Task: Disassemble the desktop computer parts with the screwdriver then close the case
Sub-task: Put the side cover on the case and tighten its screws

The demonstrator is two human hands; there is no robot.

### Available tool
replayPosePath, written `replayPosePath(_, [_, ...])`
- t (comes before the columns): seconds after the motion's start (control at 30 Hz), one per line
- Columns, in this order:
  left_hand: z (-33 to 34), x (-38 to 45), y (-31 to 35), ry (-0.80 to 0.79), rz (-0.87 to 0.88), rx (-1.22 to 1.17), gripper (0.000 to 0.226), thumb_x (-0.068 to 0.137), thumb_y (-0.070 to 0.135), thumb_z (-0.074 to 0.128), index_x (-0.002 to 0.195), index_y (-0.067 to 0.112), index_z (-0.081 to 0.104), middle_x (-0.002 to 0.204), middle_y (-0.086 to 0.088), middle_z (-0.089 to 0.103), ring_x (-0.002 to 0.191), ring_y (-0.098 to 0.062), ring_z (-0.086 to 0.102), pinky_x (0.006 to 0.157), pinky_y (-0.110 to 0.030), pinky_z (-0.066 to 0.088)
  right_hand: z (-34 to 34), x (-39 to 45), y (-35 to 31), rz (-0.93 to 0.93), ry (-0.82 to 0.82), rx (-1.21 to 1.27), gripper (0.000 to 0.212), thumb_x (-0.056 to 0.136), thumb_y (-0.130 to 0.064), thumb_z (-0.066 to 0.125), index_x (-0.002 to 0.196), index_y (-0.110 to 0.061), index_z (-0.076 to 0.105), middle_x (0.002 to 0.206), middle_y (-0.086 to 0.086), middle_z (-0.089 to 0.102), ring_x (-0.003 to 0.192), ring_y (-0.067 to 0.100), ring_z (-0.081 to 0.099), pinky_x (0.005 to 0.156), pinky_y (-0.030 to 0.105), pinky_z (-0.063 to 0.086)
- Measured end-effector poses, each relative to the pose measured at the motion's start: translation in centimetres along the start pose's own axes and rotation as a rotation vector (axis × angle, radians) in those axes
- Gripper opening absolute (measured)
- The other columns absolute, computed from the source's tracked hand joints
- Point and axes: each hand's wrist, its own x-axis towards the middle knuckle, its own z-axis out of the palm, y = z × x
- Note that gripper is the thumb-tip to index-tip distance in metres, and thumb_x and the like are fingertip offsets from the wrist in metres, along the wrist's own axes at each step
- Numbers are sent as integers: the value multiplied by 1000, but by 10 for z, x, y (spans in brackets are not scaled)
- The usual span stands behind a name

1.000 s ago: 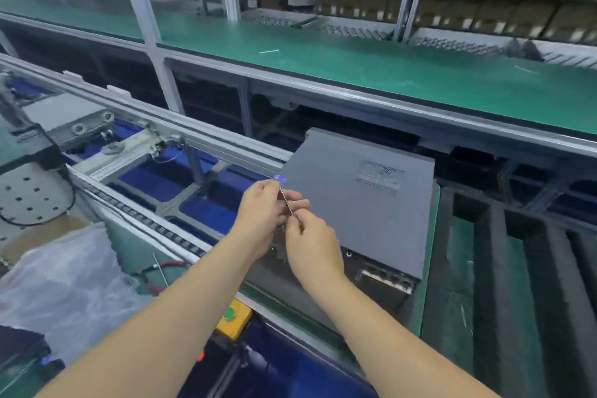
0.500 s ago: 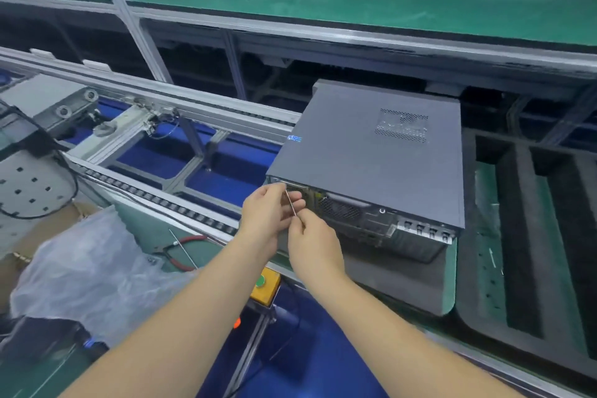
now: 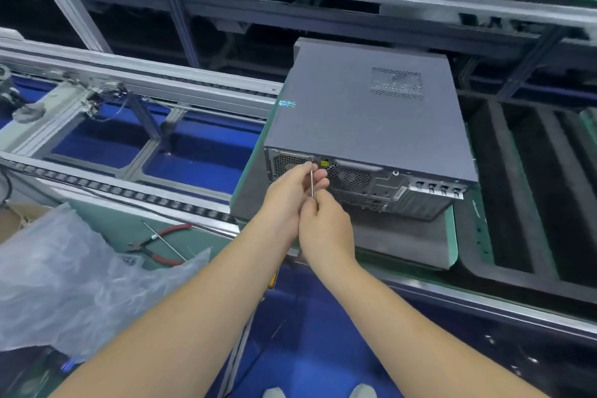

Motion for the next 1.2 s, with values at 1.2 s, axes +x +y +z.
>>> replayPosePath(1.2, [13, 9, 11, -105, -92, 34, 19, 103, 25, 61, 100, 9, 71, 81, -2, 77, 66, -12, 74, 56, -24, 58, -9, 6, -23, 99, 58, 53, 35, 107, -27, 34, 118, -16, 65, 112, 7, 70, 92, 39, 71, 76, 54, 63])
